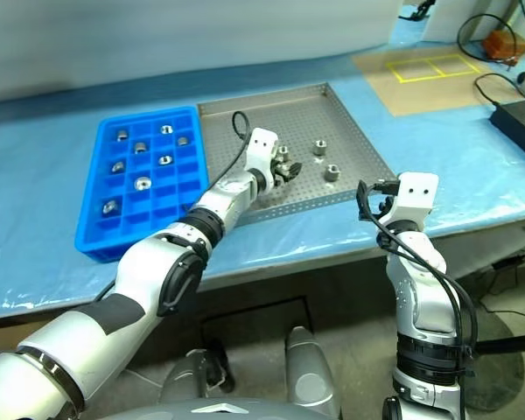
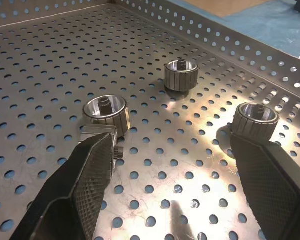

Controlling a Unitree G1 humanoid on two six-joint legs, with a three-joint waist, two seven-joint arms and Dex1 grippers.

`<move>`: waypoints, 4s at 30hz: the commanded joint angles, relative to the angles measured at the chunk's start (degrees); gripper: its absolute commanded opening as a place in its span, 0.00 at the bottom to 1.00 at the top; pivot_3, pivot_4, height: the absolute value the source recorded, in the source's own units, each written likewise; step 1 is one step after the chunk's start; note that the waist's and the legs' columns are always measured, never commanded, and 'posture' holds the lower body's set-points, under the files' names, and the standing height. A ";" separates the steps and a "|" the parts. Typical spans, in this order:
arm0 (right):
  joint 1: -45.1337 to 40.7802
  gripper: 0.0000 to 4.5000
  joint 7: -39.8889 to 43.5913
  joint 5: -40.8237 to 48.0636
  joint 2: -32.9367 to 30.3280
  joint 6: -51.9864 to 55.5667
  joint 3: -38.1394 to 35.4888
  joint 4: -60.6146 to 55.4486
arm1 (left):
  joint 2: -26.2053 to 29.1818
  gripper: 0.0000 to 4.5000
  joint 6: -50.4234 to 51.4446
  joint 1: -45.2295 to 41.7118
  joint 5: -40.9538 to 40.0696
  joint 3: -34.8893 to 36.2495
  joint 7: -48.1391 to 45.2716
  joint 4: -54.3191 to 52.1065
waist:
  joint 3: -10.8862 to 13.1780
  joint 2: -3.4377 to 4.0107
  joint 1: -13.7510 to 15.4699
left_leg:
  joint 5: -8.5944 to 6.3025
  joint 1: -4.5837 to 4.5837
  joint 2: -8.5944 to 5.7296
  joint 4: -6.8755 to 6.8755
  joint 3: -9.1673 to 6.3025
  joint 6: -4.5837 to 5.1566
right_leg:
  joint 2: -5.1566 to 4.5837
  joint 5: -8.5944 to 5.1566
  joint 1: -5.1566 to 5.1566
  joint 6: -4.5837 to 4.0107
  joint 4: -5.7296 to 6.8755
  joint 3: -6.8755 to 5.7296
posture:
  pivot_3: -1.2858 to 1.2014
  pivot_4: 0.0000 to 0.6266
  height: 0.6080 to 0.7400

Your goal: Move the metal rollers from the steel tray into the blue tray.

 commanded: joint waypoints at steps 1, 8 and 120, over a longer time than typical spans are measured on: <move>0.24 1.00 -0.44 0.64 -0.05 -0.07 -1.00 -3.48 | 0.44 0.88 -0.64 -0.88 1.34 -0.05 3.22 -0.18 | 0.00 0.00 -0.99 | 0.00 0.00 0.00 0.00 -0.01 0.00 | 0.00 0.00 0.00 0.00 0.00 -0.01 | 0.21 0.24 1.00; 0.33 1.00 -0.52 0.82 -0.25 0.26 -0.86 -3.82 | 0.29 0.88 -1.58 -1.13 2.96 0.24 8.54 -0.08 | 0.01 -0.01 -3.31 | -0.02 -0.01 -0.04 0.05 -0.04 0.03 | -0.02 -0.02 0.05 0.03 -0.03 -0.17 | 0.21 0.24 1.00; -27.14 0.37 3.03 55.30 10.70 14.60 -14.13 29.40 | 4.71 0.20 29.85 25.46 -29.96 4.00 -36.46 -43.63 | 0.03 0.03 10.83 | 0.20 0.42 0.23 -0.64 0.60 -0.13 | -0.03 -0.04 -0.13 0.10 0.10 0.25 | 0.35 0.24 1.00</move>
